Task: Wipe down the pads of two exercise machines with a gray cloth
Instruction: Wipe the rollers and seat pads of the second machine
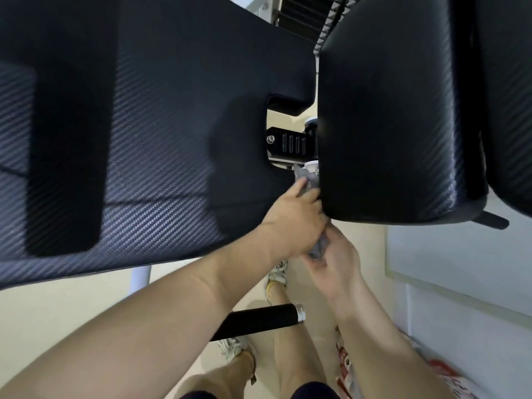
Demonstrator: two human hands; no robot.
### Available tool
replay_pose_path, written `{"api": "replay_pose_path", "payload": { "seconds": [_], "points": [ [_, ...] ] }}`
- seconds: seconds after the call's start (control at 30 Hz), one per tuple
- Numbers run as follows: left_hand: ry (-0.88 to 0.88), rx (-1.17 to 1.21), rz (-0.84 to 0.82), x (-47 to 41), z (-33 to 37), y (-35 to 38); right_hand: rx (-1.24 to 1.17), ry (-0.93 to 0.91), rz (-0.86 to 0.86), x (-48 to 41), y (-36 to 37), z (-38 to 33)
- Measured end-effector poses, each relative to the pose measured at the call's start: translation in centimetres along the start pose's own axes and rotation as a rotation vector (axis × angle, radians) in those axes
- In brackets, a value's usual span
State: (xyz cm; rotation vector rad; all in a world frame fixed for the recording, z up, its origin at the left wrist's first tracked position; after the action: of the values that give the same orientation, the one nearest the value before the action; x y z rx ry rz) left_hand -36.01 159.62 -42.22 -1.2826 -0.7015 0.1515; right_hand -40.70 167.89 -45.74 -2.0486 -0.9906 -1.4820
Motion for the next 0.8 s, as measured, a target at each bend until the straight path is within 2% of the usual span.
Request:
{"api": "replay_pose_path", "payload": {
  "seconds": [0.03, 0.07, 0.23, 0.3, 0.37, 0.47, 0.6, 0.7, 0.8],
  "points": [
    [0.059, -0.040, -0.034, 0.6, 1.2, 0.6, 0.092, 0.030, 0.104, -0.5, -0.7, 1.1],
    [0.104, -0.086, -0.057, 1.1, 2.3, 1.2, 0.281, -0.029, 0.177, -0.8, -1.5, 1.5],
    [0.121, -0.162, 0.017, 3.0, 2.7, 2.5, 0.202, -0.124, 0.169, 1.7, -1.4, 1.0],
    [0.143, -0.188, 0.084, 4.2, 2.3, 2.3, 0.359, -0.191, 0.233, 2.3, -1.3, 0.6],
    [0.168, -0.163, 0.169, 6.0, 1.9, 2.5, 0.392, -0.224, 0.239, 2.9, -1.2, 0.6],
    [0.119, -0.119, 0.269, 9.0, 0.9, 2.7, 0.232, -0.196, 0.033, 4.3, 1.0, 1.6],
    [-0.115, -0.070, 0.342, 12.1, -1.0, 1.2, -0.231, -0.057, -0.323, 5.2, 4.2, 3.3],
    [-0.230, -0.033, 0.362, 13.7, -1.9, 0.6, -0.424, 0.009, -0.343, 4.6, 4.8, 3.9],
    [-0.261, 0.060, 0.417, 14.1, -1.2, 1.2, -0.336, -0.026, -0.288, 3.4, 4.7, 4.2]
  ]
}}
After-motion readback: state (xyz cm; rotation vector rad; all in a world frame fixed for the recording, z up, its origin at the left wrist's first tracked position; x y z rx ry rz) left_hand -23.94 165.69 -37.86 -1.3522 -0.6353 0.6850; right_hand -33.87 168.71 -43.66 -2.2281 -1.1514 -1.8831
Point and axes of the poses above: each hand's wrist, its own x-axis away from the middle knuckle, its own y-axis out of the palm, z = x × y, the point moved 5 cm from there along -x, towards the middle knuckle
